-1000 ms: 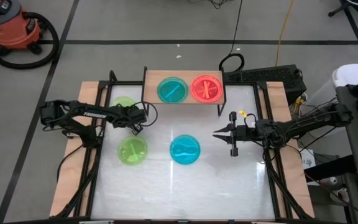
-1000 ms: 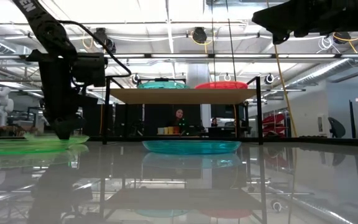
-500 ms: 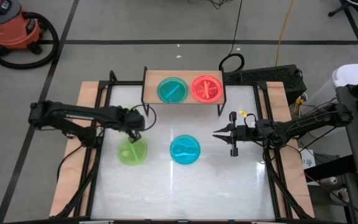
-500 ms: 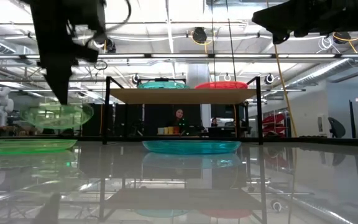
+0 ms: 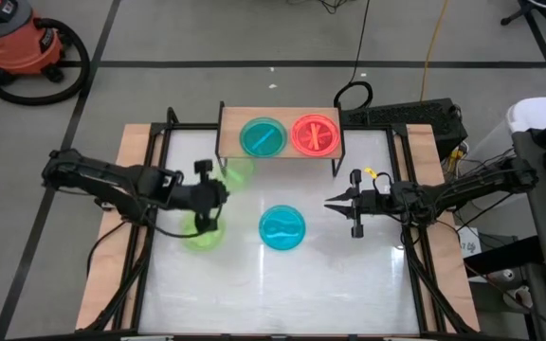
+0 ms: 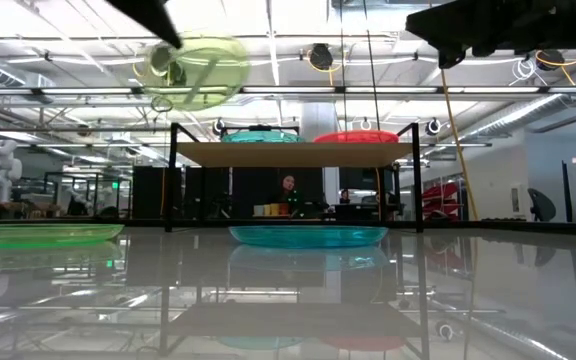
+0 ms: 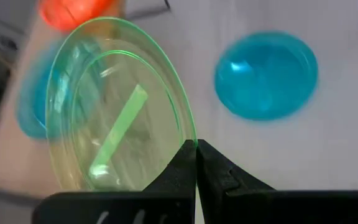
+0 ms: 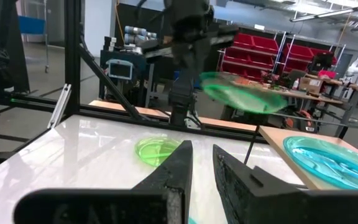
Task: Place and stack plates onto a shelf
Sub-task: Stack the top green plate on top of the blue plate on the shelf, then stack the blue plate on top of the green plate on the shelf
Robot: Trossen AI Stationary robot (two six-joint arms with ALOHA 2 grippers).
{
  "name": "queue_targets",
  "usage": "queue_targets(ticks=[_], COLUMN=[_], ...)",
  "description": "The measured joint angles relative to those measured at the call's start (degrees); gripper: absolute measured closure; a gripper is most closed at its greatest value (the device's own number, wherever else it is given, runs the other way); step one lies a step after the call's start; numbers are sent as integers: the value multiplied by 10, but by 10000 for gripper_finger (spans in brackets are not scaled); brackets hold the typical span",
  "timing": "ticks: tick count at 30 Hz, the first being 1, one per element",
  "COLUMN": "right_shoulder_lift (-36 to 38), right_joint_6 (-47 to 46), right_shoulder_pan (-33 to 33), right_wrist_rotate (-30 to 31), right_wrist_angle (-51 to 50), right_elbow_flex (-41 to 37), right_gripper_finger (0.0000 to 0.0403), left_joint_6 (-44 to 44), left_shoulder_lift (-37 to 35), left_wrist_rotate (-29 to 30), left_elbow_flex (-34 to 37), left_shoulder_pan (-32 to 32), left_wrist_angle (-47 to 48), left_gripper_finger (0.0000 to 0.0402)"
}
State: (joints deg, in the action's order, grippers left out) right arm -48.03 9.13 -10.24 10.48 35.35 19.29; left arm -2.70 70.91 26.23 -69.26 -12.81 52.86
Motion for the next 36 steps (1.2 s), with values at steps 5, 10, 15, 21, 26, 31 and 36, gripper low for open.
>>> queue_targets(ticks=[5, 10, 15, 21, 26, 31, 36], right_shoulder_lift=[0, 0, 0, 0, 0, 0, -14], right_joint_6=[-7, -9, -9, -10, -31, -69, -68], right_shoulder_pan=[0, 0, 0, 0, 0, 0, 0], right_wrist_rotate=[0, 0, 0, 0, 0, 0, -1], right_wrist_angle=[0, 0, 0, -6, -16, -42, -99], right_elbow_flex=[0, 0, 0, 0, 0, 0, 0], right_gripper_finger=[355, 355, 355, 355, 355, 355, 355], left_joint_6=[123, 205, 276, 307, 314, 302, 220], left_shoulder_lift=[19, 64, 114, 153, 161, 149, 79], left_wrist_rotate=[-24, -71, -73, -71, -63, -23, -38], left_elbow_flex=[-4, -5, -5, -5, -5, -4, -4], left_shoulder_pan=[92, 184, 225, 247, 251, 245, 217], left_wrist_angle=[-91, -152, -197, -245, -257, -250, -262], left_gripper_finger=[401, 401, 400, 363, 317, 284, 278])
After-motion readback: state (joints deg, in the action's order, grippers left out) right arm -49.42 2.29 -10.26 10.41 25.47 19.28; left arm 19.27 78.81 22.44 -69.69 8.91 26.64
